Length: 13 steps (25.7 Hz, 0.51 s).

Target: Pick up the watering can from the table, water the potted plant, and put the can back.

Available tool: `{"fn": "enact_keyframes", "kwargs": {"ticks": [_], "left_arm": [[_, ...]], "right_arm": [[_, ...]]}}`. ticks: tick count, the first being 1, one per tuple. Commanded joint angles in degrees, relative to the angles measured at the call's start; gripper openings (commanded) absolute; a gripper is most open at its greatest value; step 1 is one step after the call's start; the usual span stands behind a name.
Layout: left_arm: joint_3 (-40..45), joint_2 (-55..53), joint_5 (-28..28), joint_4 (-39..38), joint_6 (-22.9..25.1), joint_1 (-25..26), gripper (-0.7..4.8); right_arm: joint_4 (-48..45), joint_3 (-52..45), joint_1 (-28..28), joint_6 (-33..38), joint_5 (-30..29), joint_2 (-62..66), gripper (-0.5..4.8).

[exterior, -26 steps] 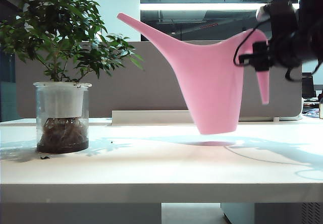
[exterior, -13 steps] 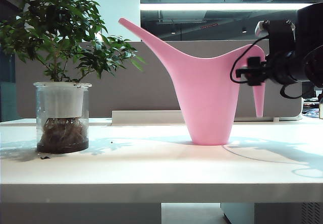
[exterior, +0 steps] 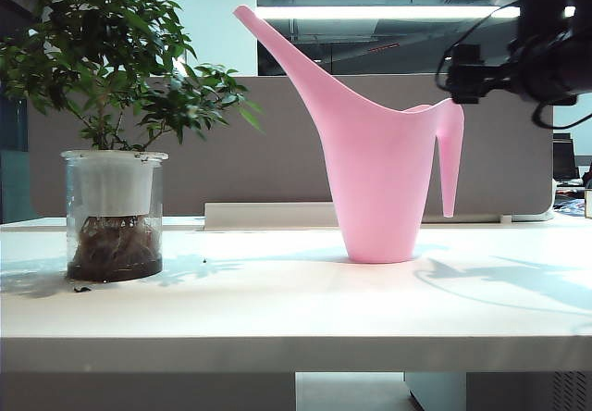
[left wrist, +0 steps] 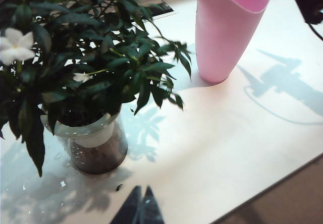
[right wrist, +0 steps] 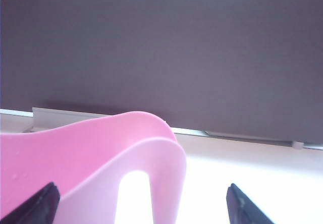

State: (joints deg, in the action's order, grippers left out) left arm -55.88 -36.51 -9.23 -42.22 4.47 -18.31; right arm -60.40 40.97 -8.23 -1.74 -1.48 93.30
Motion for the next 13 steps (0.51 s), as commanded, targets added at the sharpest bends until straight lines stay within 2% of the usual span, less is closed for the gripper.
{"fn": "enact_keyframes", "kwargs": {"ticks": [1, 2, 3, 5, 13], "left_arm": [[-0.2, 0.1, 0.0, 0.7, 0.0, -0.1, 0.03], [-0.2, 0.1, 0.0, 0.7, 0.0, -0.1, 0.03], [-0.2, 0.1, 0.0, 0.7, 0.0, -0.1, 0.03], [-0.2, 0.1, 0.0, 0.7, 0.0, -0.1, 0.03], [-0.2, 0.1, 0.0, 0.7, 0.0, -0.1, 0.03]], "right_arm": [[2.3, -5.1, 0.0, 0.2, 0.5, -6.9, 4.09], [3.7, -6.8, 0.0, 0.2, 0.4, -9.1, 3.41], [5.7, -8.9, 0.0, 0.2, 0.4, -12.3, 2.14], [9.2, -12.9, 0.0, 0.2, 0.4, -18.5, -0.02], [18.6, -27.8, -0.1, 0.3, -0.2, -44.0, -0.01]]}}
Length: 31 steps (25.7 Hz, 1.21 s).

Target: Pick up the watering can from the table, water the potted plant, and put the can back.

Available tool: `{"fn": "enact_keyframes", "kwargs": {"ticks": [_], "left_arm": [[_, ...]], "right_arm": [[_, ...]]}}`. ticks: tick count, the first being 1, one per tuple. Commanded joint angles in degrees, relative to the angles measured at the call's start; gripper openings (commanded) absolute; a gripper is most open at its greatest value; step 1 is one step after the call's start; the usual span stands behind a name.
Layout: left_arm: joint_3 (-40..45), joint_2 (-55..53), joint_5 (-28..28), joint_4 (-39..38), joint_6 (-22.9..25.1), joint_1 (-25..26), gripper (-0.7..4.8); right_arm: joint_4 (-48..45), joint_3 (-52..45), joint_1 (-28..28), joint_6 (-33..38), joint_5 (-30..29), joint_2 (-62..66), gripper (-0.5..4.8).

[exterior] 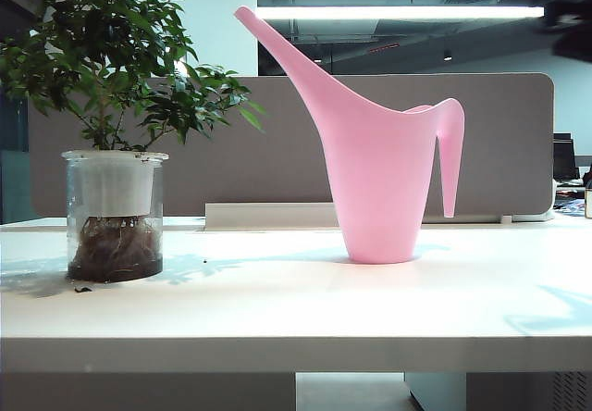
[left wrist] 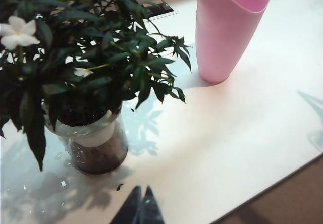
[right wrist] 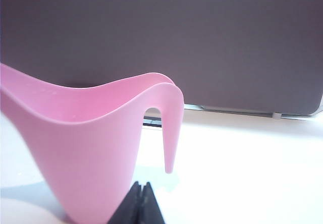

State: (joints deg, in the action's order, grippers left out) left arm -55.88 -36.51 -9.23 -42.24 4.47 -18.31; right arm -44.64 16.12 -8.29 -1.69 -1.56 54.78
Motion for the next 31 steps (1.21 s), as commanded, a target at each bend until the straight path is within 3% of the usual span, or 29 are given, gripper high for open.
{"fn": "enact_keyframes", "kwargs": {"ticks": [1, 9, 17, 23, 26, 31], "left_arm": [[-0.2, 0.1, 0.0, 0.8, 0.0, -0.1, 0.03], [-0.1, 0.1, 0.3, 0.8, 0.0, 0.0, 0.03], [3.6, 3.5, 1.3, 2.4, 0.0, 0.0, 0.03], [13.4, 9.6, 1.5, 4.3, 0.0, 0.0, 0.03], [22.5, 15.0, 1.5, 5.0, 0.0, 0.5, 0.03], [34.1, 18.4, 1.5, 12.1, 1.6, 5.8, 0.03]], "right_arm": [[4.7, -5.2, 0.0, 0.2, -0.1, -9.8, -0.01], [18.3, -12.6, 0.0, 2.6, -0.1, -25.4, -0.01], [37.3, -13.3, -0.3, 6.5, -0.5, -29.7, 0.00], [47.5, -13.4, -0.3, 6.4, -0.5, -29.7, 0.00], [49.9, -13.4, -0.3, 6.4, -0.5, -29.7, 0.00], [50.0, -13.4, -0.3, 6.4, -0.5, -29.7, 0.00]]}}
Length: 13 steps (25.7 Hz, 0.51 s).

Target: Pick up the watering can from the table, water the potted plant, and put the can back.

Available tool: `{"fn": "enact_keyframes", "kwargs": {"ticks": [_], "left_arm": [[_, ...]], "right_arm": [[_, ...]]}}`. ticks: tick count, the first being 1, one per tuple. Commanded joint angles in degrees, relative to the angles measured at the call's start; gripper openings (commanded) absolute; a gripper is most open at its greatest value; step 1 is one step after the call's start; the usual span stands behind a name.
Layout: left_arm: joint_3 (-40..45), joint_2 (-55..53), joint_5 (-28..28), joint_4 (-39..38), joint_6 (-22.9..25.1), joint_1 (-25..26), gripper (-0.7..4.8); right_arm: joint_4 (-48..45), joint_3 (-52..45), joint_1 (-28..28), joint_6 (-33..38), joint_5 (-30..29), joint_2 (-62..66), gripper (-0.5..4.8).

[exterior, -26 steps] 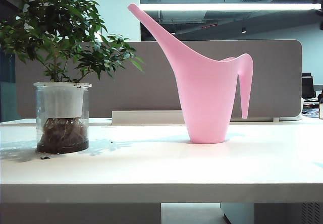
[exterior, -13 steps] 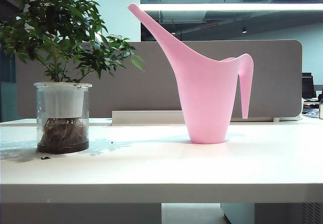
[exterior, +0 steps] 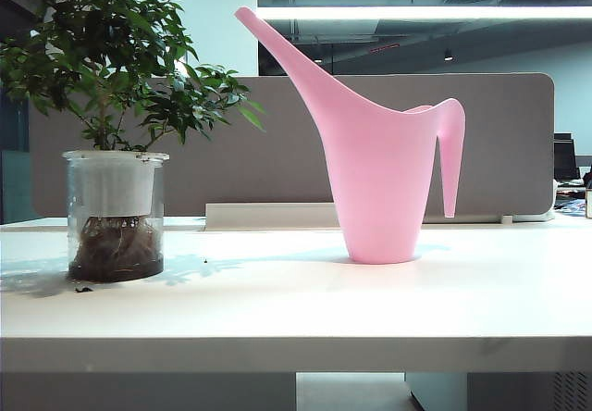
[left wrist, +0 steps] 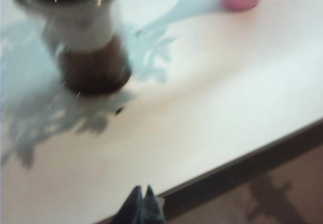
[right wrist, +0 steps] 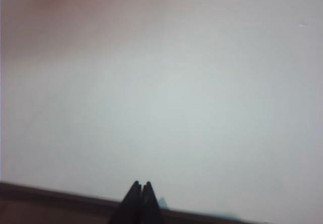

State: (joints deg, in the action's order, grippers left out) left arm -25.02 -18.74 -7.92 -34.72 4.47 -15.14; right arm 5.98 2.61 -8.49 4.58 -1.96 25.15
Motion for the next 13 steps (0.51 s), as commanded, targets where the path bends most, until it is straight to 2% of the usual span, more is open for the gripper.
{"fn": "enact_keyframes", "kwargs": {"ticks": [1, 4, 6, 7, 10, 13], "left_arm": [[4.4, 0.7, 0.4, 4.7, 1.5, 3.9, 0.03], [8.4, 1.5, 0.4, 5.1, 1.5, 8.4, 0.03], [12.8, 3.0, 0.1, 8.5, 0.2, 12.7, 0.03], [16.2, 4.8, -1.5, 13.4, -2.6, 15.2, 0.03], [19.9, 7.9, -4.3, 20.3, -3.2, 17.4, 0.03], [21.9, 11.2, -4.9, 23.5, -3.2, 17.6, 0.03]], "right_arm": [[-0.7, 0.2, -0.1, 0.2, -0.1, 0.0, 0.00], [-0.7, 0.2, -0.1, 0.2, -0.1, 0.0, 0.00], [-0.7, 0.2, -0.1, 0.2, -0.1, 0.0, 0.00], [-0.7, 0.2, -0.1, 0.2, -0.1, 0.0, 0.00], [-0.7, 0.2, -0.1, 0.2, 0.3, 0.0, 0.00], [-0.6, 0.2, -0.1, 0.2, 0.3, 0.0, 0.00]]}}
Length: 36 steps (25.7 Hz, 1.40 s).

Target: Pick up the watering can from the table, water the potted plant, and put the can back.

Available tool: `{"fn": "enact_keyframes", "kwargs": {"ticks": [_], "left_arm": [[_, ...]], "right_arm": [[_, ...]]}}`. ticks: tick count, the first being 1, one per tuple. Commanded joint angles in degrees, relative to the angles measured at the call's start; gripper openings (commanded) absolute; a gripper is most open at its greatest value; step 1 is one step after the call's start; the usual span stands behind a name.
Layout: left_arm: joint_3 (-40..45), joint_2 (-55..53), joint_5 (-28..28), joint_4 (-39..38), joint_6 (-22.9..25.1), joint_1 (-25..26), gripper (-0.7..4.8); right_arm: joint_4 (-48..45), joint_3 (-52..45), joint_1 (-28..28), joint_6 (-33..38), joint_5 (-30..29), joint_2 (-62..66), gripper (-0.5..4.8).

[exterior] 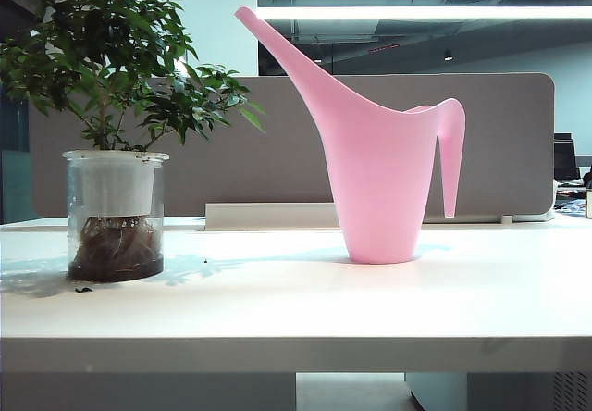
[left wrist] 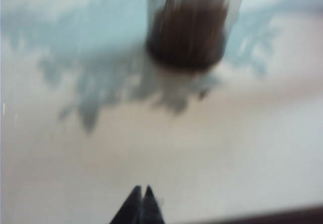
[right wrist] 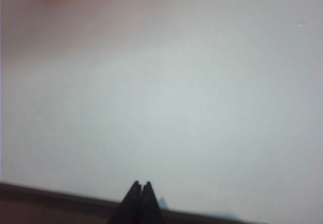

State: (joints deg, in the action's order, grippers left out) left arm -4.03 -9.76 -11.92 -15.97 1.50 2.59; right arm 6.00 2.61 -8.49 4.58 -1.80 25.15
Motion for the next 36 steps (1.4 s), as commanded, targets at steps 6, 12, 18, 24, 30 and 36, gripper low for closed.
{"fn": "enact_keyframes", "kwargs": {"ticks": [6, 12, 18, 24, 30, 36], "left_arm": [[3.5, 9.3, -0.8, 6.8, 0.0, -0.2, 0.03], [3.5, 9.4, -1.0, 7.8, 0.0, -0.2, 0.03], [3.5, 9.4, -1.0, 7.8, 0.0, -0.2, 0.03], [3.5, 9.4, -1.0, 7.8, 0.0, -0.2, 0.03], [3.5, 9.4, -1.0, 7.8, 0.0, -0.2, 0.03], [3.5, 9.4, -0.9, 7.8, 0.0, -0.2, 0.03]], "right_arm": [[-0.7, 0.2, -0.1, 0.2, 0.2, -0.1, 0.00], [-0.6, 0.2, -0.1, 0.2, 0.2, -0.3, 0.00], [-0.6, 0.2, -0.1, 0.2, 0.2, -0.5, 0.00], [1.5, -0.7, 0.1, 0.1, 0.2, -6.7, 0.00], [5.2, -0.6, 0.6, 0.2, 0.2, -19.2, 0.00], [3.8, -0.3, 2.2, -0.9, 0.5, -25.1, 0.00]]}}
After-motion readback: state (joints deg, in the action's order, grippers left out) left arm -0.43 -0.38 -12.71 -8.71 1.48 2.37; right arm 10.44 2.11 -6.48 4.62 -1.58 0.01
